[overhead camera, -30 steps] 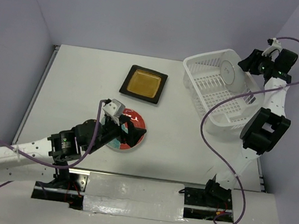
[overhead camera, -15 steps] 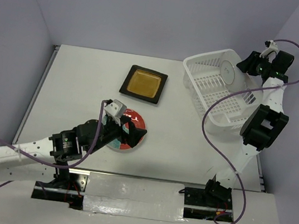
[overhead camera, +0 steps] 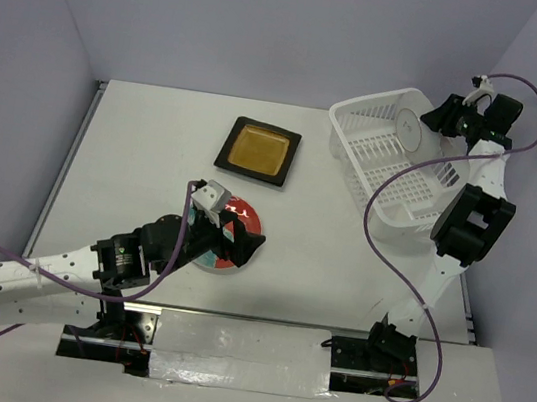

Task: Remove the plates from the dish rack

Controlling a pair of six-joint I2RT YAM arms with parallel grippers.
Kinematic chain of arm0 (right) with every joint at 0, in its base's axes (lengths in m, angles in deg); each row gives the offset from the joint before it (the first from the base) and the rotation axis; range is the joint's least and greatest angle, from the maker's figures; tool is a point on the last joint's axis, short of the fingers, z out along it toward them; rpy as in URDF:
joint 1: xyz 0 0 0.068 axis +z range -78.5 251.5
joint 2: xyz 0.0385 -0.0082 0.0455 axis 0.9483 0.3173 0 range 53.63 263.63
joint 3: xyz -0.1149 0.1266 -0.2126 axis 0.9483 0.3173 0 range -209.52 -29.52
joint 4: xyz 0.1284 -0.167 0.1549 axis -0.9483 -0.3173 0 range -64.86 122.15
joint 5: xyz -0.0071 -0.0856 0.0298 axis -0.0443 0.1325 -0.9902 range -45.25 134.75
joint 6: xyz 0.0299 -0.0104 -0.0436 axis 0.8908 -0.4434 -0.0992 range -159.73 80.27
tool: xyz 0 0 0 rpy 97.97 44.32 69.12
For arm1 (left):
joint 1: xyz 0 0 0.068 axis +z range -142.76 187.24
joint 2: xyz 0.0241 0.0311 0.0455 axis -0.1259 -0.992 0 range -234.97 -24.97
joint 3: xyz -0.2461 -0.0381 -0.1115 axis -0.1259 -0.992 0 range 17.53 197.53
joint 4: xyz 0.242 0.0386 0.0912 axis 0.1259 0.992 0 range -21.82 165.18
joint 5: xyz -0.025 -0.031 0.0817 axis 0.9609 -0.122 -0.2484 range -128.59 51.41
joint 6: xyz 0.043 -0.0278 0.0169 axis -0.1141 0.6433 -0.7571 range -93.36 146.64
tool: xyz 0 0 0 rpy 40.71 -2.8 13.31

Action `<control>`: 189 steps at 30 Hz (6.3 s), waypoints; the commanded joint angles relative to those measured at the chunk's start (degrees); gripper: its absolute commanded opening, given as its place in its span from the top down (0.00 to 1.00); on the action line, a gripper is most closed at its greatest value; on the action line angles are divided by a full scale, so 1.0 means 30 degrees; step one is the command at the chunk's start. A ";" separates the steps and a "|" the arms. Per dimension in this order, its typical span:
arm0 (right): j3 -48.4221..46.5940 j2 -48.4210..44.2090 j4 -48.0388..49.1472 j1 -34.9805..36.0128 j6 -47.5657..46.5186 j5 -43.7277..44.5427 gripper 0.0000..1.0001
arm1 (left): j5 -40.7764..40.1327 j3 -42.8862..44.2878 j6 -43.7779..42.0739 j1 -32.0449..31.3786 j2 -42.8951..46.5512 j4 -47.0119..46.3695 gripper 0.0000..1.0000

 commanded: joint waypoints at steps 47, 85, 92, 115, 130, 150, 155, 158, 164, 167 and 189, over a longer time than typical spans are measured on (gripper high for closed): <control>0.5510 -0.4503 1.1174 0.0359 0.1591 -0.0890 1.00 | -0.0186 0.1142 0.0030 0.0029 -0.0741 -0.0576 0.00; 0.6857 -0.6288 1.7208 0.0768 0.3523 -0.1535 1.00 | -0.0128 0.1258 -0.0087 0.0029 -0.1356 -0.0751 0.00; 0.6128 -0.7081 1.5280 0.2026 0.2646 -0.0541 1.00 | -0.0390 0.1287 -0.0146 0.0029 -0.1385 -0.0693 0.00; 0.7702 -1.4988 0.6841 1.3148 -0.8746 0.6633 1.00 | -0.6130 -0.1022 0.2375 0.0000 0.6839 0.0778 0.00; 1.4415 -1.6898 0.7309 2.4233 -1.4054 1.5687 1.00 | -0.7687 -0.1788 0.2959 -0.0293 1.0831 0.1446 0.01; 2.1415 -1.2179 1.8731 3.0709 -1.9180 2.3219 1.00 | -0.7362 -0.2814 0.3221 -0.0527 1.3028 0.0976 0.00; 2.2967 -1.2004 2.1389 3.1966 -2.0174 2.3922 1.00 | -0.8330 -0.3281 0.3926 -0.0586 1.4199 0.1301 0.01; 2.3380 -1.1011 2.3095 3.2700 -2.1317 2.4860 1.00 | -0.8709 -0.3605 0.4130 -0.0615 1.4757 0.1328 0.00; 2.3643 -0.9808 2.4298 3.3346 -2.1057 2.4863 1.00 | -0.9355 -0.3078 0.4687 -0.0820 1.4465 0.2353 0.00; 2.3587 -0.8669 2.5264 3.3610 -2.0997 2.5705 1.00 | -0.9706 -0.3048 0.4951 -0.0820 1.4318 0.2618 0.01; 2.4788 -0.5528 2.7935 3.4725 -2.1116 2.7440 1.00 | -1.0381 -0.3546 0.4541 -0.0879 1.4553 0.2325 0.00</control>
